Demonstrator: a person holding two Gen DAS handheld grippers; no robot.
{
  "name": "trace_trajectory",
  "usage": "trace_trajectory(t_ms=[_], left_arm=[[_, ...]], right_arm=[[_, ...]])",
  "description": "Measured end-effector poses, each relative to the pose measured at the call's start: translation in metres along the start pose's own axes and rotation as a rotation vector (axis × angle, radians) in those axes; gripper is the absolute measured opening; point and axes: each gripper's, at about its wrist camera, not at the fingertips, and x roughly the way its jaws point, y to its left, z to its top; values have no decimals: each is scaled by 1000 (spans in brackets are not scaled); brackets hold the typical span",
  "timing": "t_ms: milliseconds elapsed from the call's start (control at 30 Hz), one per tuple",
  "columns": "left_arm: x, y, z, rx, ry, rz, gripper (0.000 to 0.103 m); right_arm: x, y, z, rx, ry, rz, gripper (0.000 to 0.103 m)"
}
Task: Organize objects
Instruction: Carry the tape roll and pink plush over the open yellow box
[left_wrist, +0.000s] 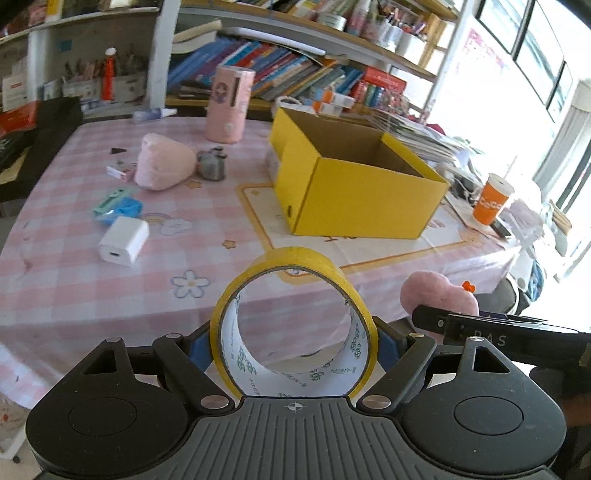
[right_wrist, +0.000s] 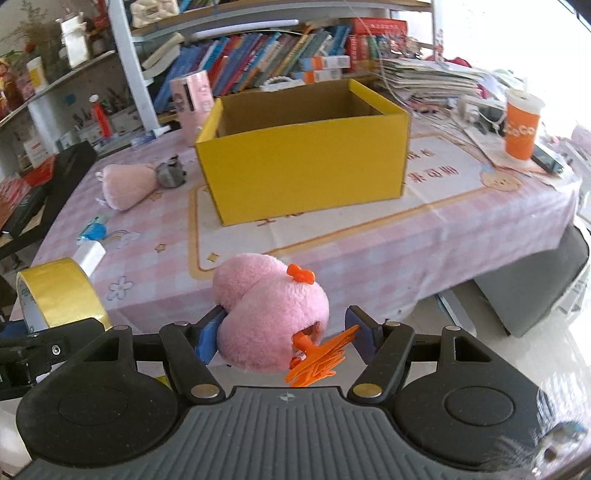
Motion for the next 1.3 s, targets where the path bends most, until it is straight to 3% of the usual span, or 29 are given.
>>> trace_trajectory(t_ms=[467,1300], left_arm=[[12,-24,11,66,0,-44,84],[34,-35,42,102,-37,-52,84]], right_arm=[[-6,-25,3,64,-17,-53,67],[11,-33,36,39,-33,-59,67]])
